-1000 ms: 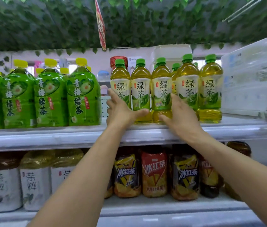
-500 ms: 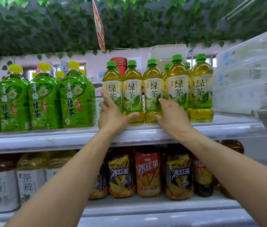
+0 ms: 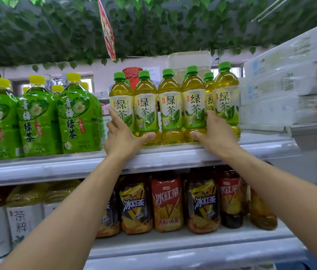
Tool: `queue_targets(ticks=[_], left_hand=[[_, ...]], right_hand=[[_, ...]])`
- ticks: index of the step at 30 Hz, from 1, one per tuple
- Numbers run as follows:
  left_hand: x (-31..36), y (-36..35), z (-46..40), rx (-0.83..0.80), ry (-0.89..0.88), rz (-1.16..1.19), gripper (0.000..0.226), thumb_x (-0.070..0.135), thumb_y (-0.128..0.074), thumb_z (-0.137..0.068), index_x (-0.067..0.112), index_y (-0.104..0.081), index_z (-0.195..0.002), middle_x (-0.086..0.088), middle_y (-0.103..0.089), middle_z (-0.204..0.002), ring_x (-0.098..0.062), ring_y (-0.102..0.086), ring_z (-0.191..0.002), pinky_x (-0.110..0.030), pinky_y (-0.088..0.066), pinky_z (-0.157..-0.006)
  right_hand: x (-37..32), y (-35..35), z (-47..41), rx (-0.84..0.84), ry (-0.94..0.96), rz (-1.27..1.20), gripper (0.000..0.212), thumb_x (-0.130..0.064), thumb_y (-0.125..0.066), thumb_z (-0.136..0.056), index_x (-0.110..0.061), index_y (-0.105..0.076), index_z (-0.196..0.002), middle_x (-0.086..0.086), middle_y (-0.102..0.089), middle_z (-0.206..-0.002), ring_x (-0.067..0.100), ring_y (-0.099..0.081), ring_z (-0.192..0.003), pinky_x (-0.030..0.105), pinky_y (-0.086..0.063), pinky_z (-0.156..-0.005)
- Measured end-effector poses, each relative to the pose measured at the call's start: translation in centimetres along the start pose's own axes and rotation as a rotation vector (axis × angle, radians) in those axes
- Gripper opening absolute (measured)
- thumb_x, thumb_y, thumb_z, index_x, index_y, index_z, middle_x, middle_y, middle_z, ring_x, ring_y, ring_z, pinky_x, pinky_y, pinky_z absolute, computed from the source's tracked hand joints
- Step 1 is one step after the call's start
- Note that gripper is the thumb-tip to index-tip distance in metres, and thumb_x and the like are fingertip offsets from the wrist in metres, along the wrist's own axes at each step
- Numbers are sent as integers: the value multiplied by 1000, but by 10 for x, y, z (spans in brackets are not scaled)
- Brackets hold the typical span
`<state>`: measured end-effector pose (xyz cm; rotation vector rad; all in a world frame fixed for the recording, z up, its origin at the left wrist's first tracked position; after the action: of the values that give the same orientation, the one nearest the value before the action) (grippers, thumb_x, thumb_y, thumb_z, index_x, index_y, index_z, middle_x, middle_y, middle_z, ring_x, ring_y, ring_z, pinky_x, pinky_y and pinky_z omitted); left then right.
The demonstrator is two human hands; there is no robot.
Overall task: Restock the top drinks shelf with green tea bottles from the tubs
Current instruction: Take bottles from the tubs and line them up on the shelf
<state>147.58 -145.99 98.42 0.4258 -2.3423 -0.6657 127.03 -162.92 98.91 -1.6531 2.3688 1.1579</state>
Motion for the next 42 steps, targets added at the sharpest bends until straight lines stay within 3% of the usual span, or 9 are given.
queue_targets(ticks=[7, 12, 14, 17, 20, 31, 34, 37, 42], left_hand=[[0, 1, 0, 14, -7, -16, 147, 76, -71, -68, 14, 30, -153, -14, -9, -166, -32, -30, -148, -53, -43, -102], [-1, 1, 1, 18, -7, -31, 145, 77, -70, -69, 14, 29, -154, -13, -7, -167, -32, -26, -150, -53, -42, -104], [-1, 1, 1, 19, -2, -35, 145, 77, -69, -68, 14, 29, -154, -13, -8, -167, -32, -26, -150, -53, -42, -104], [-1, 0, 0, 23, 1, -43, 145, 78, -69, -68, 14, 28, -154, -13, -9, -167, -32, -29, -148, -53, -43, -103], [-2, -1, -1, 27, 6, -45, 145, 78, -70, -68, 15, 27, -155, -14, -10, -166, -33, -30, -147, -54, -43, -103], [-4, -2, -3, 32, 13, -52, 146, 79, -71, -66, 18, 29, -154, -15, -12, -165, -36, -38, -143, -54, -43, -103], [-5, -2, -3, 29, 14, -54, 146, 79, -70, -65, 18, 30, -154, -15, -13, -165, -36, -39, -142, -55, -43, -103], [-5, -3, -4, 23, 12, -62, 146, 80, -69, -65, 18, 30, -153, -15, -13, -165, -37, -40, -141, -55, -45, -103], [-4, -4, -4, 1, 9, -84, 145, 81, -66, -67, 17, 31, -153, -15, -9, -166, -36, -41, -141, -54, -45, -101]], right_hand=[[6, -5, -1, 15, 49, -21, 62, -37, -72, -87, -11, -43, -136, 10, -55, -131, 28, -53, -120, 41, -46, -95], [23, 55, 10, 434, 72, -25, 70, -33, -74, -85, -6, -38, -139, 15, -42, -134, 30, -40, -122, 34, -36, -97], [53, 48, -3, 267, -94, -172, 76, -33, -74, -85, -6, -31, -140, 14, -42, -136, 30, -42, -123, 40, -38, -101], [71, 26, -12, -18, -192, -212, 66, -28, -75, -84, -7, -36, -133, 7, -56, -120, 24, -52, -102, 39, -46, -89], [75, 28, -17, -33, -164, -235, 63, -24, -80, -82, -8, -43, -129, 1, -58, -111, 20, -54, -98, 32, -44, -86], [67, 11, -32, -164, -46, -196, 55, -32, -84, -75, -17, -57, -121, -3, -69, -106, 17, -65, -99, 37, -52, -94], [64, 11, -29, -165, -36, -171, 70, -47, -81, -69, -17, -50, -125, -5, -66, -108, 16, -64, -102, 43, -52, -96], [61, 10, -22, -190, -58, -134, 72, -41, -77, -82, -11, -34, -132, -3, -55, -113, 22, -56, -108, 44, -48, -98], [60, 10, -22, -164, -61, -68, 71, -43, -72, -86, -9, -31, -134, 10, -57, -130, 30, -57, -115, 48, -49, -97]])
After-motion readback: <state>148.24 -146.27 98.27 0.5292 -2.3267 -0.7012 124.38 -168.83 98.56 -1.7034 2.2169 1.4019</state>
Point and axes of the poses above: each hand's wrist, its own z-axis away from the middle knuckle, its own y-axis out of the back of the hand, x = y × z, the point moved 10 cm from there along -z, towards the middle knuckle
